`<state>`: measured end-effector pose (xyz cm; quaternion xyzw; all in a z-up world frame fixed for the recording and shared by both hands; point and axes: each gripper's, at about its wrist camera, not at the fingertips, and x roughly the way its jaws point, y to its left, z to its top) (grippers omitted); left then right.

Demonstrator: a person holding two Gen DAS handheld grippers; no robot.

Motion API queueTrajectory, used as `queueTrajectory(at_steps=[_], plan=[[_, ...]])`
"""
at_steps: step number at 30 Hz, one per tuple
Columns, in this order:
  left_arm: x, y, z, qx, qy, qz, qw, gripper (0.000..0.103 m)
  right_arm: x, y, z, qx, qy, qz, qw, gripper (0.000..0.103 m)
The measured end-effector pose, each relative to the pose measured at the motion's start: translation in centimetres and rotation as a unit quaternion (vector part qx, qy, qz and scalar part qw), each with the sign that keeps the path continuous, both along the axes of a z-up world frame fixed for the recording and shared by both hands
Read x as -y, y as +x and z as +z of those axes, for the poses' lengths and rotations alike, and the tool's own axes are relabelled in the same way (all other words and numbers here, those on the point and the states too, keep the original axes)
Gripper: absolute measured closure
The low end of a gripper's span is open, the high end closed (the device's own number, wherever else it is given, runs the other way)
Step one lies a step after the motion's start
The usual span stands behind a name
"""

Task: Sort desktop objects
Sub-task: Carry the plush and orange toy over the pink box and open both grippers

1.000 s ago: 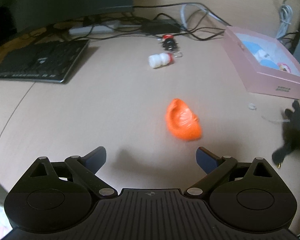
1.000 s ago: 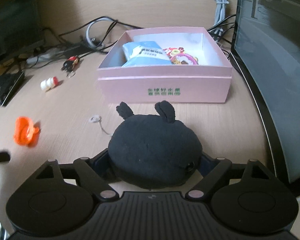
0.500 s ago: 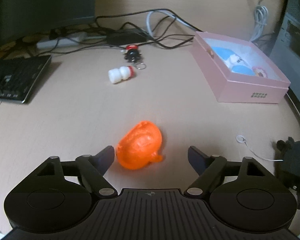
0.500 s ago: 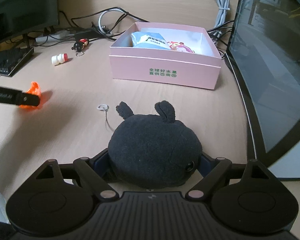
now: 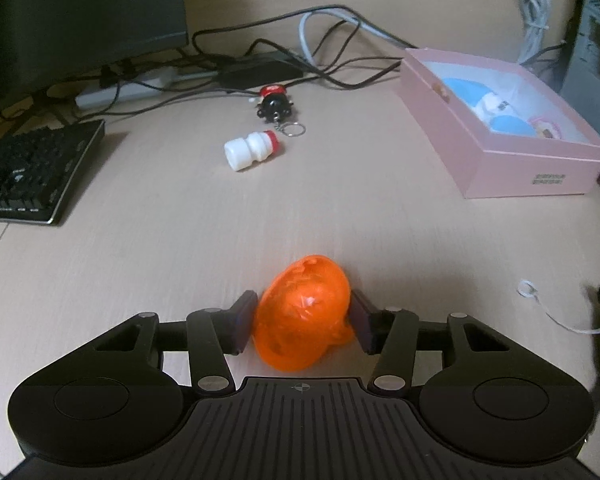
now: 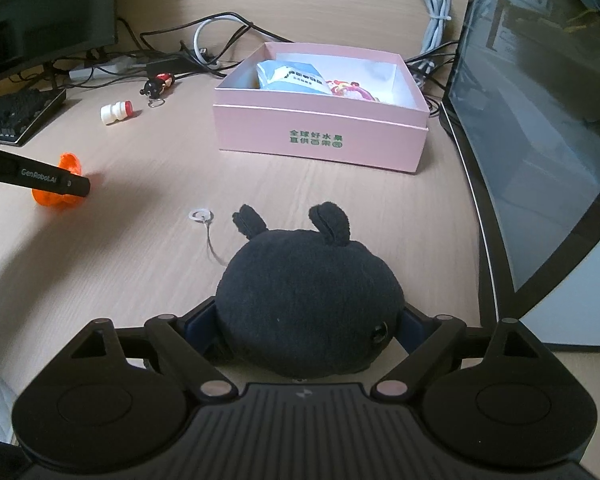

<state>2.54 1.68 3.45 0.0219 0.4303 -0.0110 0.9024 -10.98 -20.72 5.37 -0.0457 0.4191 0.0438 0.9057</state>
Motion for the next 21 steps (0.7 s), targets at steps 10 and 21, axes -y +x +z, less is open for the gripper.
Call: queueTrajectory(at_steps=[10, 21], plan=[[2.1, -4.7, 0.9, -0.001, -0.008, -0.096, 0.9953, 0.049, 1.1, 0.2, 6.1, 0.042, 0.023, 0.021, 0.999, 0.018], [8.2, 1.7, 8.3, 0.105, -0.060, -0.200, 0.9722, 0.049, 2.0, -0.3, 20.4, 0.250, 0.020, -0.012, 0.968, 0.018]])
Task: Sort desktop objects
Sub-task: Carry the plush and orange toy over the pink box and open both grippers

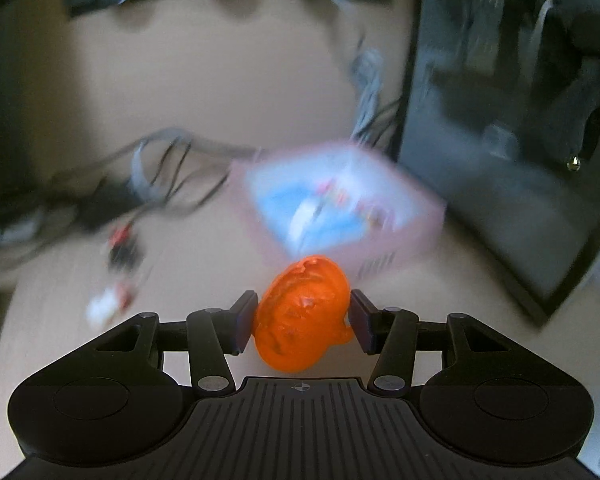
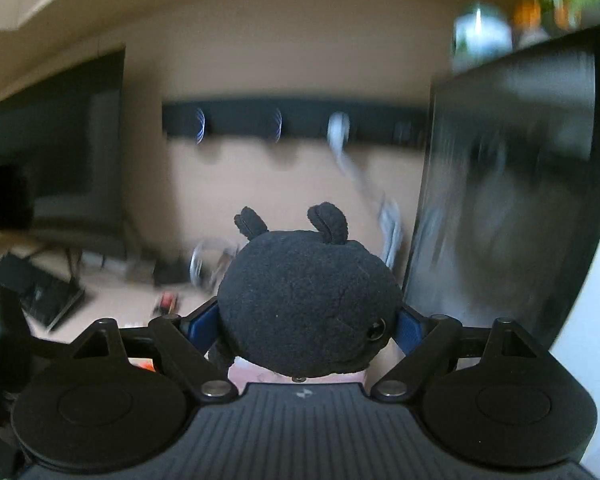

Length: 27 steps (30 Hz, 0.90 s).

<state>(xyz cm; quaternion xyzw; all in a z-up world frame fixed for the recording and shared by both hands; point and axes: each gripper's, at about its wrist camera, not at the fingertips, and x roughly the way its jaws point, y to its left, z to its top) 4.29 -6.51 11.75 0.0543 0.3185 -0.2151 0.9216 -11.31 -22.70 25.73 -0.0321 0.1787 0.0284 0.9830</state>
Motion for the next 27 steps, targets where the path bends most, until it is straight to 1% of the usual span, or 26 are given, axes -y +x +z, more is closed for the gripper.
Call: queueTrajectory(at_steps=[3, 5, 6, 7, 8, 10, 12, 13, 16, 18, 20, 22, 23, 24, 25, 26, 27], plan=[[3.3, 2.8, 1.4, 0.041, -0.007, -0.032, 0.9986, 0.048, -0.5, 1.3, 1.9, 0.031, -0.011, -0.012, 0.999, 0.018], [5.8, 5.3, 1.5, 0.063, -0.010, -0.039, 0.9972, 0.047, -0.8, 2.7, 2.6, 0.045, -0.012, -0.016, 0.999, 0.018], [6.7, 6.6, 1.4, 0.071, -0.019, -0.039, 0.9966, 0.045, -1.0, 3.5, 2.7, 0.049, -0.009, -0.018, 0.999, 0.018], [7.3, 7.9, 1.3, 0.074, -0.029, -0.043, 0.9959, 0.030, -1.0, 4.9, 2.8, 0.048, -0.001, -0.021, 0.999, 0.018], [7.8, 9.2, 1.0, 0.069, -0.033, -0.049, 0.9958, 0.017, -0.8, 6.0, 2.9, 0.043, 0.008, -0.022, 0.999, 0.018], [7.7, 10.4, 0.4, 0.059, -0.033, -0.037, 0.9970, 0.015, -0.2, 8.8, 2.7, 0.029, 0.039, -0.029, 0.998, 0.018], [6.4, 10.2, -0.3, 0.034, -0.038, -0.030, 0.9982, 0.010, 0.2, 11.3, 1.9, 0.020, 0.061, -0.040, 0.997, 0.018], [5.7, 10.1, -0.8, 0.024, -0.033, -0.021, 0.9989, 0.008, 0.4, 12.6, 1.4, 0.015, 0.071, -0.046, 0.996, 0.018], [3.3, 10.1, -2.5, -0.009, -0.018, 0.016, 0.9997, 0.008, 1.1, 17.5, -1.4, -0.023, 0.118, -0.063, 0.991, 0.018], [0.9, 9.8, -3.5, -0.030, -0.022, 0.044, 0.9983, 0.007, 1.3, 20.8, -4.0, -0.056, 0.143, -0.079, 0.985, 0.018], [-0.9, 9.9, -4.3, -0.047, -0.023, 0.061, 0.9967, 0.007, 1.5, 23.9, -7.0, -0.090, 0.154, -0.095, 0.979, 0.018], [-2.5, 9.9, -4.9, -0.061, -0.018, 0.073, 0.9953, 0.007, 1.8, 26.3, -10.0, -0.125, 0.157, -0.095, 0.975, 0.017], [-3.4, 10.0, -5.3, -0.069, -0.017, 0.082, 0.9941, 0.006, 1.8, 27.3, -11.1, -0.146, 0.157, -0.091, 0.972, 0.017], [-4.0, 10.1, -5.6, -0.074, -0.017, 0.089, 0.9931, 0.006, 2.1, 28.0, -12.3, -0.171, 0.161, -0.096, 0.967, 0.016], [-4.6, 10.2, -5.8, -0.080, -0.018, 0.099, 0.9917, 0.006, 2.5, 28.1, -13.1, -0.182, 0.169, -0.105, 0.963, 0.015], [-5.3, 10.2, -6.1, -0.086, -0.020, 0.112, 0.9898, 0.006, 3.0, 27.7, -13.6, -0.183, 0.182, -0.113, 0.959, 0.013], [-6.3, 10.0, -6.1, -0.090, -0.022, 0.123, 0.9881, 0.005, 3.6, 27.2, -13.9, -0.179, 0.192, -0.119, 0.957, 0.009]])
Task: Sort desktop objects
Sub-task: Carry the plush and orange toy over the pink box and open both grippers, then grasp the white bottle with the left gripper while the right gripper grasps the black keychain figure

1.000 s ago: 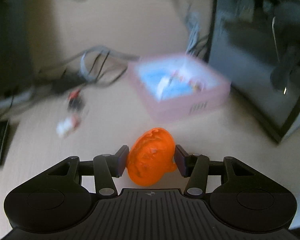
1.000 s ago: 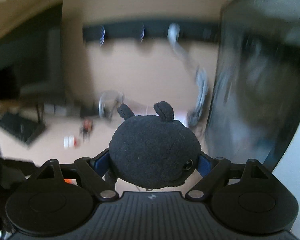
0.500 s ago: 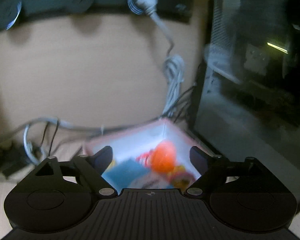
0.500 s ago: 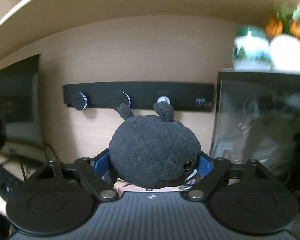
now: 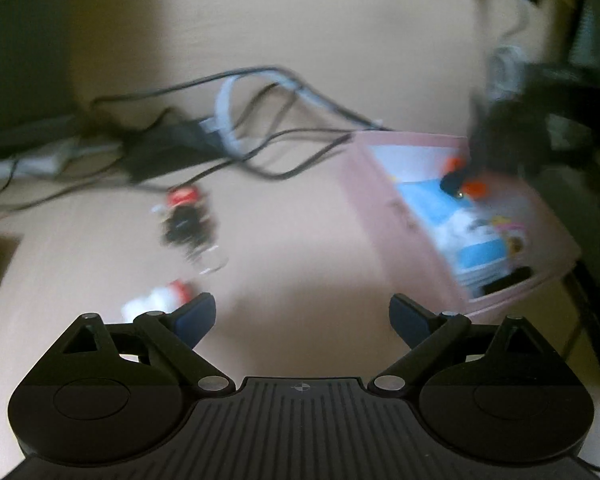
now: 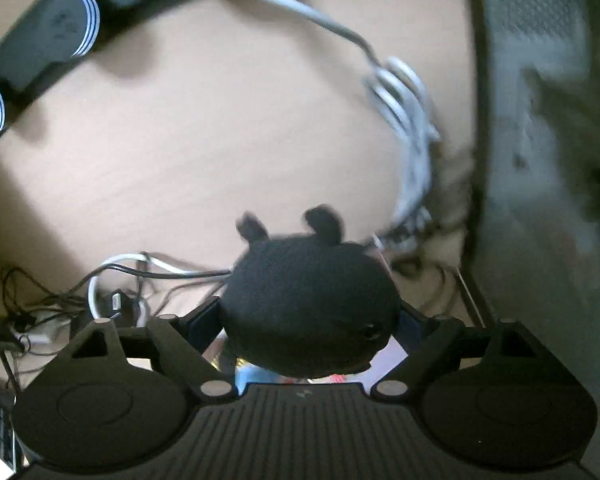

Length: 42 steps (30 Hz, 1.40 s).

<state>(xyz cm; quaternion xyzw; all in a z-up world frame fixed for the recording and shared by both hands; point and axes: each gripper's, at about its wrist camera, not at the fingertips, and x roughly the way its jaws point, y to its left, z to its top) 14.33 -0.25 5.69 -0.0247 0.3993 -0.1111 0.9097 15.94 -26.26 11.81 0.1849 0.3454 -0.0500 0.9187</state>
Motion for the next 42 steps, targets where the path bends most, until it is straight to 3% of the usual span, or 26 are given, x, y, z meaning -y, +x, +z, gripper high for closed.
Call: queueTrajectory(at_steps=[6, 8, 10, 11, 16, 18, 21, 25, 26, 28, 31, 33, 37, 39, 42], plan=[[-2.3, 0.2, -1.3, -0.020, -0.007, 0.046, 0.9987, 0.003, 1.1, -1.7, 0.3, 0.027, -0.026, -0.041, 0.998, 0.006], [-2.7, 0.1, -1.2, -0.019, -0.008, 0.047, 0.9987, 0.003, 0.5, -1.4, 0.1, 0.025, -0.048, -0.046, 0.997, 0.011], [-3.2, -0.3, -0.9, -0.010, -0.008, 0.049, 0.9987, 0.003, 0.0, -1.1, 0.1, 0.016, -0.049, -0.034, 0.998, 0.028], [-3.5, -0.5, -0.7, -0.004, -0.006, 0.052, 0.9986, 0.003, -0.5, -0.9, 0.1, 0.013, -0.046, -0.023, 0.999, 0.029], [-5.4, -1.0, -0.8, 0.003, 0.014, 0.082, 0.9966, 0.003, -8.0, -0.6, 0.6, 0.016, -0.071, 0.114, 0.991, 0.028], [-6.5, -1.4, -0.9, -0.001, 0.017, 0.096, 0.9952, 0.003, -12.5, -0.4, 0.2, 0.015, -0.091, 0.186, 0.978, 0.027], [-8.0, -2.5, -1.1, -0.005, 0.018, 0.111, 0.9936, 0.003, -18.8, 0.9, -1.3, -0.003, -0.108, 0.270, 0.957, 0.017], [-9.9, -4.0, -1.7, -0.015, 0.016, 0.138, 0.9901, 0.003, -25.1, 3.8, -4.3, -0.025, -0.119, 0.298, 0.947, 0.015], [-10.2, -4.4, -1.8, -0.015, 0.012, 0.145, 0.9893, 0.003, -26.3, 4.7, -5.4, -0.039, -0.115, 0.303, 0.945, 0.017], [-10.9, -5.1, -2.1, -0.017, 0.004, 0.158, 0.9873, 0.003, -28.2, 5.6, -6.9, -0.064, -0.126, 0.314, 0.939, 0.036], [-11.5, -5.4, -2.8, -0.027, -0.003, 0.171, 0.9850, 0.003, -28.7, 6.1, -8.4, -0.081, -0.146, 0.317, 0.934, 0.057], [-11.6, -5.6, -2.9, -0.026, -0.002, 0.175, 0.9842, 0.003, -28.0, 5.8, -8.3, -0.080, -0.147, 0.318, 0.933, 0.064], [-11.0, -5.0, -2.7, -0.015, -0.007, 0.160, 0.9869, 0.003, -25.4, 3.3, -5.7, -0.063, -0.120, 0.316, 0.939, 0.064], [-10.3, -4.5, -2.5, -0.003, -0.006, 0.143, 0.9898, 0.003, -22.9, 0.3, -3.5, -0.034, -0.093, 0.316, 0.943, 0.064], [-9.7, -3.9, -2.1, 0.012, -0.007, 0.127, 0.9918, 0.004, -19.3, -4.5, -1.8, -0.029, -0.075, 0.315, 0.946, 0.064]])
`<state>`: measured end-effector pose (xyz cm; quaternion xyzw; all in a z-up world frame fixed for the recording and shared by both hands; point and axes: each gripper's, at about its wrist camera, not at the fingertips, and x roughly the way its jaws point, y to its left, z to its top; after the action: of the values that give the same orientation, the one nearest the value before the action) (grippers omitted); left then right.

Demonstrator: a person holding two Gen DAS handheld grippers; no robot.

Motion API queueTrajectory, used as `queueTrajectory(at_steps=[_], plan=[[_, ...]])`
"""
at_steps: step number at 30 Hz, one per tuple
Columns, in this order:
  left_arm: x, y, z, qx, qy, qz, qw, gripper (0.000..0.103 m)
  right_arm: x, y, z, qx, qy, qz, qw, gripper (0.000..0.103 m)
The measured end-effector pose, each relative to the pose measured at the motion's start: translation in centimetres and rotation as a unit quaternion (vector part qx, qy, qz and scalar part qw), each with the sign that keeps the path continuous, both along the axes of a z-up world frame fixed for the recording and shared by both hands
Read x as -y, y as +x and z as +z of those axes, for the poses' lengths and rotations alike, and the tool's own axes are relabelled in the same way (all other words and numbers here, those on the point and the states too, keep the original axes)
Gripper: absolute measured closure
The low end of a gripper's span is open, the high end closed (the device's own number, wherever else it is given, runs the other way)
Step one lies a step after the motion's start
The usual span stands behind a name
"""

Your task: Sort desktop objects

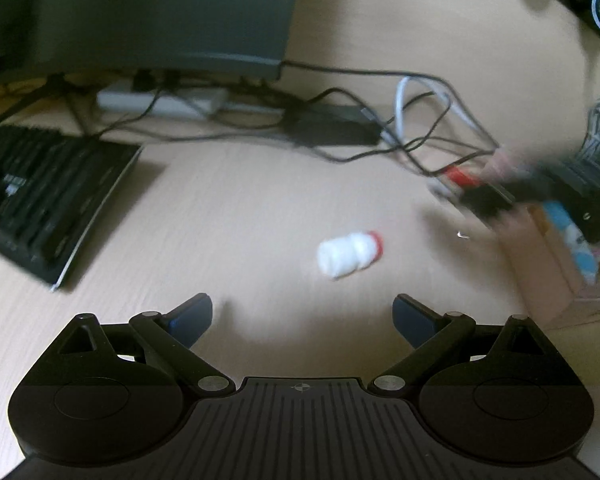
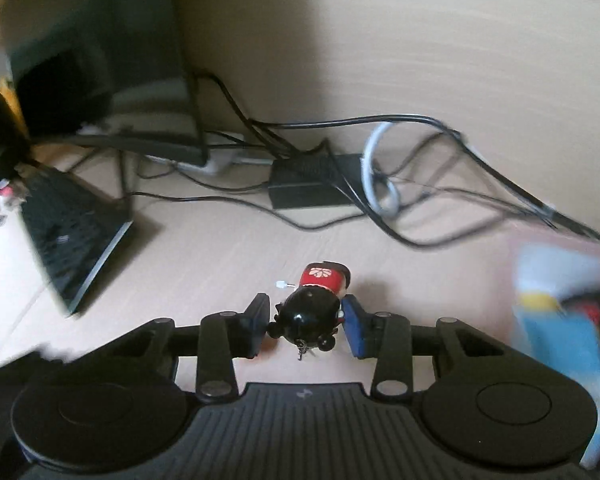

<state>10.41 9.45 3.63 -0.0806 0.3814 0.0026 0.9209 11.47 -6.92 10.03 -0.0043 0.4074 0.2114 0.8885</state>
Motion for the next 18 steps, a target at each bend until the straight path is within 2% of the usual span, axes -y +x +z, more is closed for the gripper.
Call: queueTrajectory(at_steps=[4, 7, 9, 11, 14, 18], plan=[[0.5, 1.6, -0.1, -0.005, 0.001, -0.004, 1.0000, 0.014, 3.2, -5.9, 0.1, -0.009, -0.018, -0.010, 1.000, 0.064], [1.4, 3.4, -0.3, -0.001, -0.008, -0.021, 0.9997, 0.015, 4.2, -9.3, -1.0, -0.020, -0.043, -0.025, 0.999, 0.064], [2.4, 4.5, -0.6, 0.005, 0.007, -0.030, 0.9995, 0.020, 4.0, -10.6, -2.0, -0.024, -0.062, -0.040, 0.997, 0.064], [3.6, 5.5, -1.2, 0.002, 0.036, -0.041, 0.9985, 0.041, 4.0, -11.6, -2.4, -0.023, -0.071, -0.050, 0.996, 0.064], [4.6, 5.8, -1.6, 0.002, 0.063, -0.063, 0.9960, 0.051, 3.8, -13.0, -2.4, -0.014, -0.080, -0.062, 0.995, 0.063], [5.3, 4.4, -1.3, 0.009, 0.065, -0.085, 0.9942, 0.051, 4.2, -15.1, -1.7, 0.004, -0.092, -0.069, 0.993, 0.045]])
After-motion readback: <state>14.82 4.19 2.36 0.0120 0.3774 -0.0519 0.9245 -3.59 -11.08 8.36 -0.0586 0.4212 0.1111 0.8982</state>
